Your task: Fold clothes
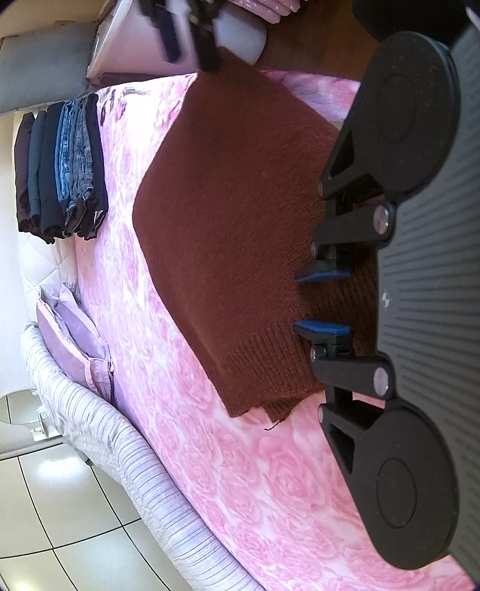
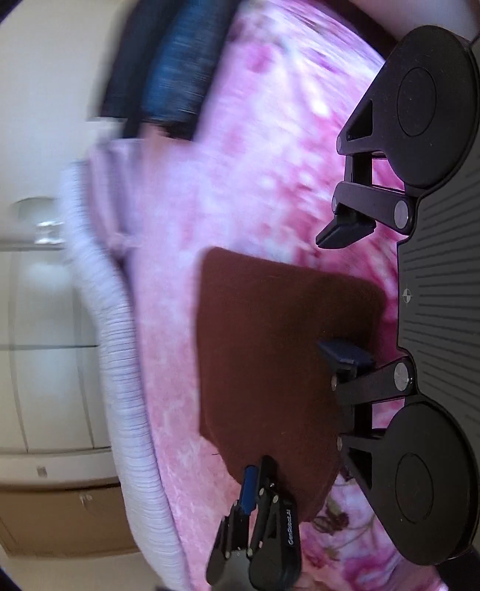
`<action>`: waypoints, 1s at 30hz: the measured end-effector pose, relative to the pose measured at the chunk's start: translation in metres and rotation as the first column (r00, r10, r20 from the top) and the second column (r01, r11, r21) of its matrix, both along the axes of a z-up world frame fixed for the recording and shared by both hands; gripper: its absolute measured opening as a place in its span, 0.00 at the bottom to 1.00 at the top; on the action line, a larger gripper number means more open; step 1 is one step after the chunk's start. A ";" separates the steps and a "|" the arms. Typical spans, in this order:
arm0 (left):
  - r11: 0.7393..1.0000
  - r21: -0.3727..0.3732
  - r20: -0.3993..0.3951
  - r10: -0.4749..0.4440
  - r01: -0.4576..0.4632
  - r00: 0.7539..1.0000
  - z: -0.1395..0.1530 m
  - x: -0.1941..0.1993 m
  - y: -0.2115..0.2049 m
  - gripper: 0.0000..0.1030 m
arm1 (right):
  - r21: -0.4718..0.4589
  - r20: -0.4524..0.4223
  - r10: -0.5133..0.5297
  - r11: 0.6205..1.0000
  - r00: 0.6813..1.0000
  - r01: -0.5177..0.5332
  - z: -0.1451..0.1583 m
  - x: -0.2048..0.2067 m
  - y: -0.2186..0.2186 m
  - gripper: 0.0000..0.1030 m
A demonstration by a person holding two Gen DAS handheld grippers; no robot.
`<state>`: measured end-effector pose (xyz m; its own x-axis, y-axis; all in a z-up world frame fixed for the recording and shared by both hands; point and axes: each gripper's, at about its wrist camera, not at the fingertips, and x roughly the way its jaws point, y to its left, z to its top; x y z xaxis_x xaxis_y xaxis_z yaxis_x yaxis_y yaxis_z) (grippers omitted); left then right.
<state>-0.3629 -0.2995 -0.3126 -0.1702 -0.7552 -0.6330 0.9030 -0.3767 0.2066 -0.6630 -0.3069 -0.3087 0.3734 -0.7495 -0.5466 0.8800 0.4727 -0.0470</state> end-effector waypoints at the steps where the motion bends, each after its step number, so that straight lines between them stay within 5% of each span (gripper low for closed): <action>1: 1.000 0.002 -0.012 -0.004 0.004 1.000 0.002 0.002 0.001 0.18 | -0.075 -0.043 0.033 0.997 0.999 -0.036 0.005 0.003 0.011 0.56; 3: 1.000 -0.006 -0.044 -0.009 0.009 0.999 0.010 0.008 0.007 0.23 | -0.192 -0.162 0.119 0.970 0.980 -0.149 0.008 0.009 0.033 0.57; 5: 0.999 -0.033 -0.077 -0.017 0.015 0.997 0.017 0.015 0.017 0.37 | -0.239 -0.333 0.197 0.928 0.922 -0.284 0.001 0.017 0.050 0.58; 10: 0.986 -0.145 -0.033 -0.093 0.088 0.995 0.026 0.012 0.057 0.57 | -0.213 -0.694 0.231 0.839 0.682 -0.501 -0.044 0.034 0.065 0.58; 13: 0.959 -0.218 0.079 -0.170 0.183 0.982 0.021 -0.001 0.081 0.70 | -0.188 -0.828 0.212 0.767 0.519 -0.613 -0.074 0.041 0.064 0.58; 16: 0.914 -0.261 0.220 -0.256 0.310 0.941 0.009 -0.019 0.102 0.74 | -0.156 -0.894 0.181 0.733 0.410 -0.663 -0.094 0.048 0.054 0.58; 17: 0.901 -0.257 0.268 -0.282 0.351 0.921 0.003 -0.025 0.106 0.74 | -0.156 -0.889 0.186 0.735 0.418 -0.660 -0.094 0.050 0.049 0.57; 18: 0.886 -0.250 0.314 -0.306 0.389 0.899 -0.003 -0.031 0.110 0.75 | -0.157 -0.882 0.193 0.739 0.429 -0.655 -0.093 0.051 0.045 0.45; 21: 0.857 -0.234 0.437 -0.329 0.458 0.837 -0.022 -0.052 0.113 0.75 | -0.139 -0.829 0.242 0.783 0.504 -0.606 -0.075 0.054 0.029 0.28; 27: 0.864 -0.231 0.575 -0.250 0.447 0.779 -0.051 -0.082 0.088 0.81 | -0.159 -0.753 0.274 0.806 0.598 -0.570 -0.037 0.051 0.021 0.26; 30: 0.875 -0.241 0.606 -0.203 0.420 0.769 -0.052 -0.085 0.076 0.80 | -0.161 -0.728 0.281 0.816 0.626 -0.555 -0.026 0.049 0.022 0.26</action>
